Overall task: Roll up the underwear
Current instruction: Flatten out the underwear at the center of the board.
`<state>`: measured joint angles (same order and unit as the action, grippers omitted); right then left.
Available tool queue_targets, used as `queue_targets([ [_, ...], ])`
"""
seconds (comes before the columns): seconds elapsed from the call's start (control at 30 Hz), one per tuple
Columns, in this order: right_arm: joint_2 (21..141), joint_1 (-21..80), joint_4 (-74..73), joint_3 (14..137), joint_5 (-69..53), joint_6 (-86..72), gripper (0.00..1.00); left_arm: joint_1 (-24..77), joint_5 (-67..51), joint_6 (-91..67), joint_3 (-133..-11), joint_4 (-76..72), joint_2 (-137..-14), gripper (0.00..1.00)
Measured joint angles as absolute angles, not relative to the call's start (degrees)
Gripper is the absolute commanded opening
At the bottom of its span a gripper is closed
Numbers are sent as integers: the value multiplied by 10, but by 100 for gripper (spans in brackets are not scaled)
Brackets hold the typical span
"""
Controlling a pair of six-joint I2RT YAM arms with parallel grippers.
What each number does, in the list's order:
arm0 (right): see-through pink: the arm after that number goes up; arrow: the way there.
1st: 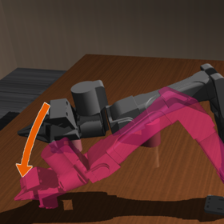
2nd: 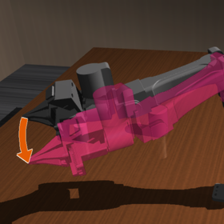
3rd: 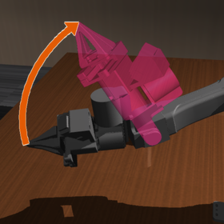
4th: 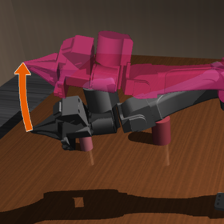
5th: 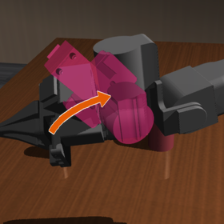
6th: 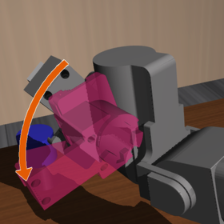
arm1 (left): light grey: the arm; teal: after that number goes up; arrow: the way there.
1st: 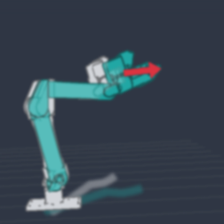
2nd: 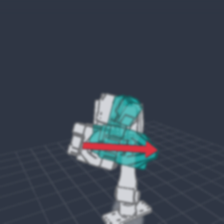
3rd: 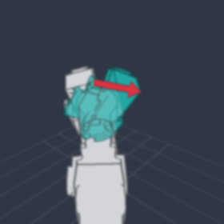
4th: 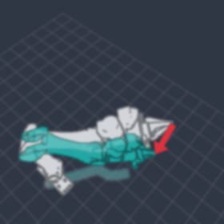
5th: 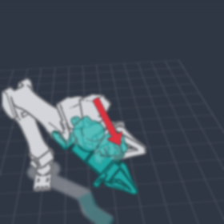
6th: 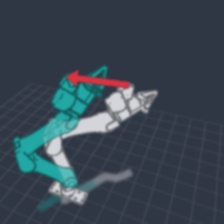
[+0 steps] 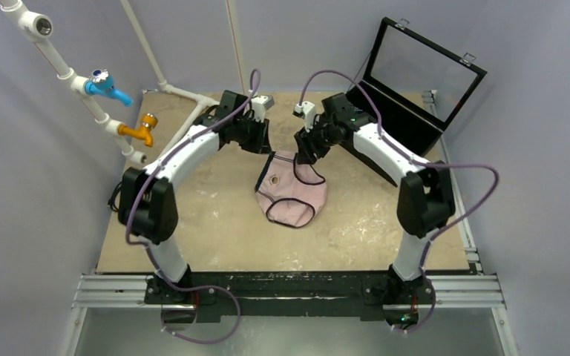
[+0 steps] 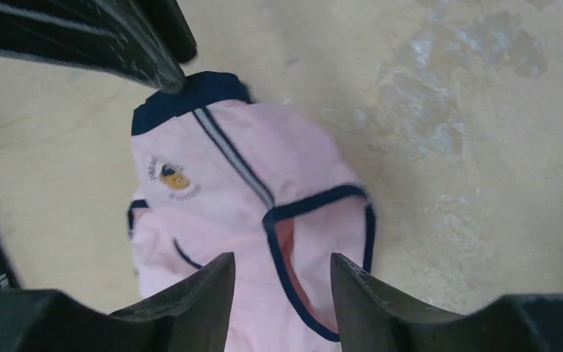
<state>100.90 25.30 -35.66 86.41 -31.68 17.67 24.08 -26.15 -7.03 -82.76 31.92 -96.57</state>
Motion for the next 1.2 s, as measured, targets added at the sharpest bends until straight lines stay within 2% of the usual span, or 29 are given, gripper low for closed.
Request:
queue_targets([
  [0.13,1103,246,-338,883,-268,152,65,196,-211,-111,-864,321,-1077,53],
  [0.27,1099,244,-339,856,-251,151,71,171,-199,-120,-839,330,-1086,60],
  [0.47,1020,244,-336,816,-249,168,73,158,-218,-92,-805,335,-1011,61],
  [0.67,1001,245,-340,791,-251,196,70,157,-275,-34,-763,349,-952,60],
  [1.03,1019,279,-386,735,-270,257,75,157,-320,26,-742,401,-1053,55],
  [1.2,1025,330,-385,710,-263,269,70,157,-342,22,-744,404,-1089,49],
])
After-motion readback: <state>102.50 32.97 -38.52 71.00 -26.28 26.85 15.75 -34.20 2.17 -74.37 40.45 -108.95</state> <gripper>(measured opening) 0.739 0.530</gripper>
